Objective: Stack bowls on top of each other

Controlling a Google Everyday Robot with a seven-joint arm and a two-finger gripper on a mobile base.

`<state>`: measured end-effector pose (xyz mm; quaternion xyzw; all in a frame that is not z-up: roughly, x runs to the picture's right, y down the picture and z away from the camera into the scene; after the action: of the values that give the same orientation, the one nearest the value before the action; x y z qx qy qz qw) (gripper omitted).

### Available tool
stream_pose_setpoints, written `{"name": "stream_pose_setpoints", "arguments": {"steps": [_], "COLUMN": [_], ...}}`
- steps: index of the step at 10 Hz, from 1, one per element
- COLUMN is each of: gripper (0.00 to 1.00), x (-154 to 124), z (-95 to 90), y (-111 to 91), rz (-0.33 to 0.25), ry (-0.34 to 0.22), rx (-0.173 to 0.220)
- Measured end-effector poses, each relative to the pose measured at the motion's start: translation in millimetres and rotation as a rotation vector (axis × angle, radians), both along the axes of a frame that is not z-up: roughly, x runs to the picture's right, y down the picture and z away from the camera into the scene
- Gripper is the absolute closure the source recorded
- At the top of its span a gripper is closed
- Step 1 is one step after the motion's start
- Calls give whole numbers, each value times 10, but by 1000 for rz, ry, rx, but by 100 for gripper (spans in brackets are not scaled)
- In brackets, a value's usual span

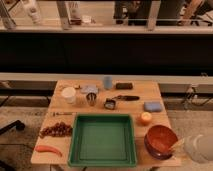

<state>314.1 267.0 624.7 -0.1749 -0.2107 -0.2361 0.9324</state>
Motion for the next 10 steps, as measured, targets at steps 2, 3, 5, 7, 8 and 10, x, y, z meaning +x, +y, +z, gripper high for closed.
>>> {"name": "stream_pose_setpoints", "arguments": {"steps": [2,3,5,7,8,10], "gripper": [86,78,55,37,26,20], "x": [-65,-83,-97,-123,-132,-132], "z": [45,59,83,113,125,135], "y": [2,4,11,1,-3,-11], "rz": [-8,-12,-18,-26,-31,-36], "ry": [-13,-16,-16,-18,-18,-13], "rx": [-15,-21,-30,-33,-34,-33]}}
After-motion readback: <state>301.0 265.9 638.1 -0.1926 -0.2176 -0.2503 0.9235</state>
